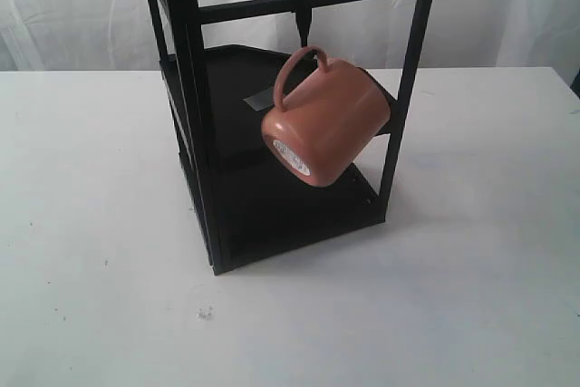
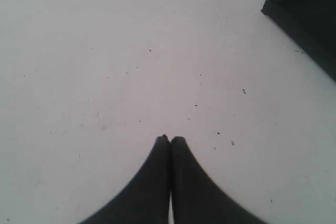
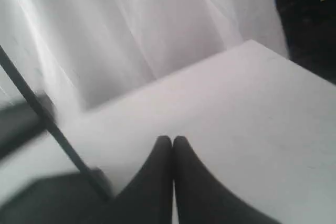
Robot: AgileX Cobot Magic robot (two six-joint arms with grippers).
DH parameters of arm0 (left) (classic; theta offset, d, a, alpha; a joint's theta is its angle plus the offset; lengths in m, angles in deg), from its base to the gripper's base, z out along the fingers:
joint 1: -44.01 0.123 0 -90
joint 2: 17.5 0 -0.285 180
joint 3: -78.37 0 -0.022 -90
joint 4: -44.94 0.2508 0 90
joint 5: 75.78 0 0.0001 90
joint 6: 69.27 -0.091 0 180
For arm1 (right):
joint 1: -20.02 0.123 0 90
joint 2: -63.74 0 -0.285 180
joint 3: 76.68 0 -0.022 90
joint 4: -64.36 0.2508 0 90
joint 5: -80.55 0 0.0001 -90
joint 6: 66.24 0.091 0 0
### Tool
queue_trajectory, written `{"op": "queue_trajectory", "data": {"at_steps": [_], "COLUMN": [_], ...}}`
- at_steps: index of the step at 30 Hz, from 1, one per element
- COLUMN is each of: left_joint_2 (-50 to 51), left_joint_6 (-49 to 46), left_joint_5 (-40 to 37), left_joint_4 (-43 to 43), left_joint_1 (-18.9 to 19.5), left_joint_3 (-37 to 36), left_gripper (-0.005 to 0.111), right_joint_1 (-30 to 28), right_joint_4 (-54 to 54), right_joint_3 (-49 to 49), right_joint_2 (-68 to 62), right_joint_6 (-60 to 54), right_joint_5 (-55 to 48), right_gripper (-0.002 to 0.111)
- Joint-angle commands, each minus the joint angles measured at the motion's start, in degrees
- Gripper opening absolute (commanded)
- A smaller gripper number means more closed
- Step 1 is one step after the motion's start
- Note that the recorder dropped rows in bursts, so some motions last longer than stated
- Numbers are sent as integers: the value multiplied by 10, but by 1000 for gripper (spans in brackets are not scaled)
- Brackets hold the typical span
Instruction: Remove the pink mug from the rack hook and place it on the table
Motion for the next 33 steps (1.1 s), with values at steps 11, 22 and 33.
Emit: {"op": "queue_trajectory", "data": {"at_steps": [11, 22, 33], "left_joint_2": [-3, -3, -3], "left_joint_6": [1, 1, 1], "left_joint_5": [0, 0, 0], "left_joint_4": [-1, -1, -1], "left_joint_1": [-4, -4, -4], "left_joint_3": [-1, -1, -1], "left_gripper": [0, 0, 0], "right_joint_1": [-2, -2, -2], "right_joint_4": [48, -15, -4], "right_joint_3": [-63, -302, -293], "right_joint_2": [-6, -215, -378], "right_joint_6": [102, -278, -255], "right_joint_5": [295, -9, -60], "right_gripper": [0, 0, 0]}}
